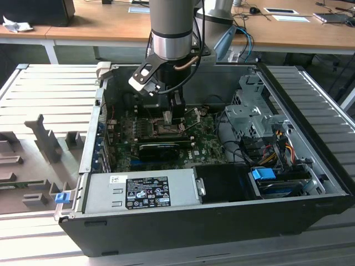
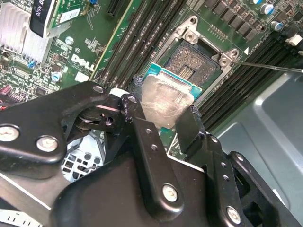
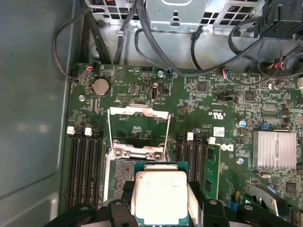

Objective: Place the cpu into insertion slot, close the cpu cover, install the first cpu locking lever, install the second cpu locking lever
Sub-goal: 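Place the cpu into insertion slot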

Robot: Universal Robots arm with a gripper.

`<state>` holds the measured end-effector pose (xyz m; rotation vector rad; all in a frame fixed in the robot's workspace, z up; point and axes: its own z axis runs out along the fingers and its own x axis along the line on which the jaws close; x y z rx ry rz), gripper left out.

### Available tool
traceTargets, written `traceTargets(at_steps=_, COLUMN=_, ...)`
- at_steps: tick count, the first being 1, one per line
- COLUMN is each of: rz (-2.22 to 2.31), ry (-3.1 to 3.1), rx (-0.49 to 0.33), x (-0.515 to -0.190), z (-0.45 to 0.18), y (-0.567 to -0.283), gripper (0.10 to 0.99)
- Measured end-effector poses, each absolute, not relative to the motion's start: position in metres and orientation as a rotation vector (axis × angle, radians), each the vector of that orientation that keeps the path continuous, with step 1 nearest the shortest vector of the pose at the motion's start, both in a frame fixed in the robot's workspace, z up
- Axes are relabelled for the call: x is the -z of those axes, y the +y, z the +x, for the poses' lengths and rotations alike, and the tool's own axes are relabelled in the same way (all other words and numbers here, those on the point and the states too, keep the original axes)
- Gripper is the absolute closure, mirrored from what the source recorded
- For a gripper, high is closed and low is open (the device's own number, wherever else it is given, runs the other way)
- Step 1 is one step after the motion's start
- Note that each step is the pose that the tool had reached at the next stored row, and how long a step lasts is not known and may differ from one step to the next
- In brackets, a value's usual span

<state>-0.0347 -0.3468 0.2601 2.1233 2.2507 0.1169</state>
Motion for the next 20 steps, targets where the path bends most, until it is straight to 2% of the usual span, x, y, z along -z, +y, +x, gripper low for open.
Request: traceTargets(at_steps=20, rz=2.123, ry=2.251, rx=-0.117, x=-0.2525, z=-0.0347, y=-0.3468, gripper=0.561)
